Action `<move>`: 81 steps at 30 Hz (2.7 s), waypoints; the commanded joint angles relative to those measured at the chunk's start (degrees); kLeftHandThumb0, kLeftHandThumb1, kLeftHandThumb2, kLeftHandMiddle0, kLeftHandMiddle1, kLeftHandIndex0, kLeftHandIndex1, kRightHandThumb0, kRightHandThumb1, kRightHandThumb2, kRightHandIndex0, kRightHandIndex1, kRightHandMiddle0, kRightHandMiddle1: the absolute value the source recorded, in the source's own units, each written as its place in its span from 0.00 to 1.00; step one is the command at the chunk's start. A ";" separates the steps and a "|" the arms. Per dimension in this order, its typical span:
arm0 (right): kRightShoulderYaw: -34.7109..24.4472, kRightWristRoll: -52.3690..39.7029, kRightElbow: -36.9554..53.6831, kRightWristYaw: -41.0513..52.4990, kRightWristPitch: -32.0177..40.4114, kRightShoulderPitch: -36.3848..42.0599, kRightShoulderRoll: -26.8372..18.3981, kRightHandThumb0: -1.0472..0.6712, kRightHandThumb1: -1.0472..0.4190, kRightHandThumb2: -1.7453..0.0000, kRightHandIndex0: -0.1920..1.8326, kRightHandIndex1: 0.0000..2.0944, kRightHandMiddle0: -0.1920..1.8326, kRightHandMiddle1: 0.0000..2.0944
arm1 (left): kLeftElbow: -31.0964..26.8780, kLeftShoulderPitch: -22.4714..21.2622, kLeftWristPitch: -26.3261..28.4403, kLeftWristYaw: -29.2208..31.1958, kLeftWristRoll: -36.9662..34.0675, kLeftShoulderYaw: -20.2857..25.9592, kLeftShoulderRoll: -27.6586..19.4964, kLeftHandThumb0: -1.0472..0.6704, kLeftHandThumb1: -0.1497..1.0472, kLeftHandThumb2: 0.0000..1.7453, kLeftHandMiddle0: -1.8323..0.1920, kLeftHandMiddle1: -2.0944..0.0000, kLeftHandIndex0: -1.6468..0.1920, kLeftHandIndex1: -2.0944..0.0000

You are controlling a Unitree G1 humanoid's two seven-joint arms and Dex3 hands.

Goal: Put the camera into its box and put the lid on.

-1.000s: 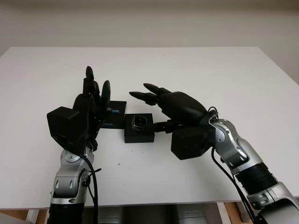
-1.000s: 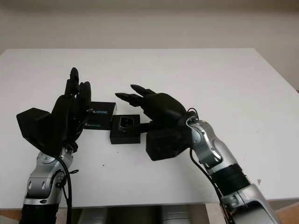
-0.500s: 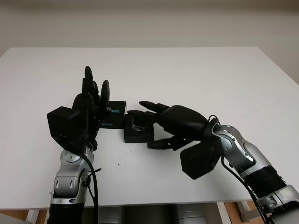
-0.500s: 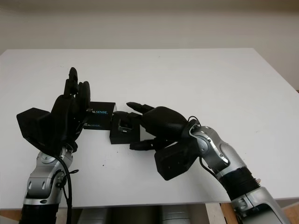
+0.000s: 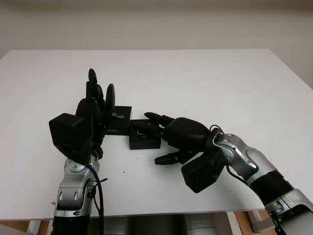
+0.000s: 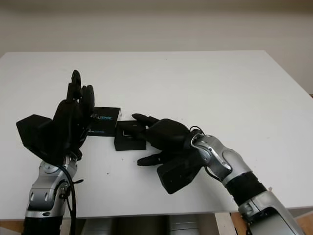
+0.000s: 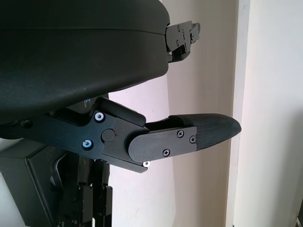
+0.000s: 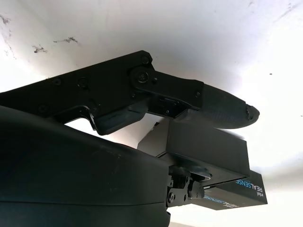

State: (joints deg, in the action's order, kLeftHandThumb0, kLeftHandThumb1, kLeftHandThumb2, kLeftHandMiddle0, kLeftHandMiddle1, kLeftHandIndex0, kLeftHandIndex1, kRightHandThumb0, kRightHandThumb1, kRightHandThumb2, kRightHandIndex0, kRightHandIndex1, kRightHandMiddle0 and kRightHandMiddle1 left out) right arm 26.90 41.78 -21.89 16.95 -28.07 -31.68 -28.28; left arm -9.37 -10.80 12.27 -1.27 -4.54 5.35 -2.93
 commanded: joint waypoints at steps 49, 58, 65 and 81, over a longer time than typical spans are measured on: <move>-25.97 -36.29 -0.85 2.25 23.60 -5.54 5.43 0.14 0.00 0.60 0.04 0.03 0.05 0.03 | 19.92 -23.42 -12.43 33.21 23.93 -10.94 -43.50 0.20 0.83 0.02 0.97 0.97 0.96 0.97; -26.02 -36.97 0.38 2.21 25.18 -4.88 5.62 0.15 0.00 0.60 0.05 0.03 0.05 0.03 | 28.57 -32.71 -19.76 31.21 35.13 -16.89 -43.92 0.27 0.85 0.04 0.79 0.96 0.80 0.93; -25.71 -36.82 0.37 2.42 24.92 -4.70 5.70 0.17 0.00 0.59 0.04 0.03 0.04 0.02 | 33.84 -40.25 -18.06 39.15 40.63 -22.65 -42.50 0.18 0.85 0.03 0.89 0.99 0.89 0.98; -25.73 -36.23 2.25 0.91 26.78 -3.40 6.02 0.16 0.00 0.60 0.04 0.03 0.06 0.03 | 44.15 -44.54 -21.72 41.91 44.25 -28.59 -37.41 0.10 0.87 0.03 0.94 0.98 0.96 0.99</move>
State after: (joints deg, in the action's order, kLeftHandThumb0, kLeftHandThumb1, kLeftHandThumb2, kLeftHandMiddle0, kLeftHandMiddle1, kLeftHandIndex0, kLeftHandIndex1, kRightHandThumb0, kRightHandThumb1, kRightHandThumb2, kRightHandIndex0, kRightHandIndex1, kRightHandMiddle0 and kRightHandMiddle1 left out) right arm 1.44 5.54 -20.83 18.29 -1.43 -35.18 -22.37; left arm 34.15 -52.86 -9.02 40.57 39.65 -22.58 -40.59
